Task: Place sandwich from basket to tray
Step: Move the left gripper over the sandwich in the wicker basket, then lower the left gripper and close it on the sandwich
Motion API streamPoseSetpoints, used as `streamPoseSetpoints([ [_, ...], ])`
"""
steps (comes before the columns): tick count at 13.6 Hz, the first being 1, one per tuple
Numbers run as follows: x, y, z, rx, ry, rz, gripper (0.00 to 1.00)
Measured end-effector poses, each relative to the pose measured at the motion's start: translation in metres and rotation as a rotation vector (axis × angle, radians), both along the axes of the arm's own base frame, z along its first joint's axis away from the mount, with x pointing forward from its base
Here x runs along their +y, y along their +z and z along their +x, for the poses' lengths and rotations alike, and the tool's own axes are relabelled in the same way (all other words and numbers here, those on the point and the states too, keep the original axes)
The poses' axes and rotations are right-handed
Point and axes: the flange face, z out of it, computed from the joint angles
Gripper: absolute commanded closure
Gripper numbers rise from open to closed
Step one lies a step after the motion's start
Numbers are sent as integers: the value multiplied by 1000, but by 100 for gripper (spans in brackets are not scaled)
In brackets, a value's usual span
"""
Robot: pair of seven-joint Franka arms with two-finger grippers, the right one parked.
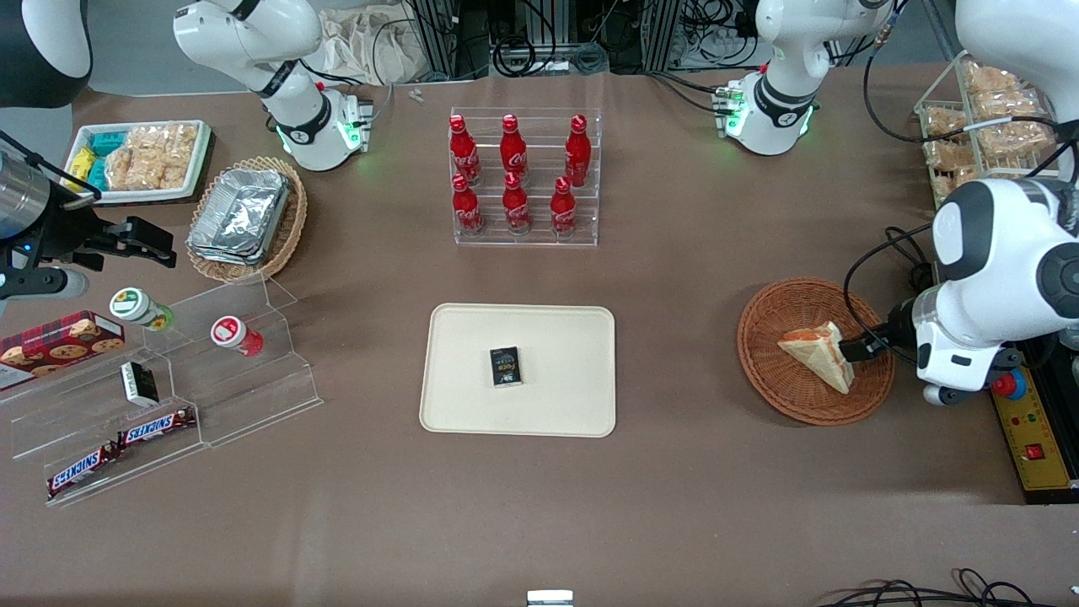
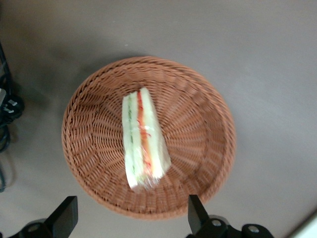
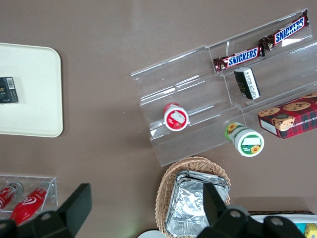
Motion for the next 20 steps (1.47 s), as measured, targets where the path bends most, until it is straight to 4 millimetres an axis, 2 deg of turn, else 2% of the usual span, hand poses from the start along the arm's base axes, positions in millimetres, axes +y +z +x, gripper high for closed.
streamPoseSetpoints([
  [3,3,-42,-16,-14,120,11,0],
  [10,-3,-71,-24,-7,329,30,0],
  [17,-7,-110,-29,-13,365,23,1],
  [18,-7,-118,-33,-15,365,21,21],
  [19,-7,-124,-35,-12,366,21,48],
  [20,-7,-127,-35,-11,373,21,81],
])
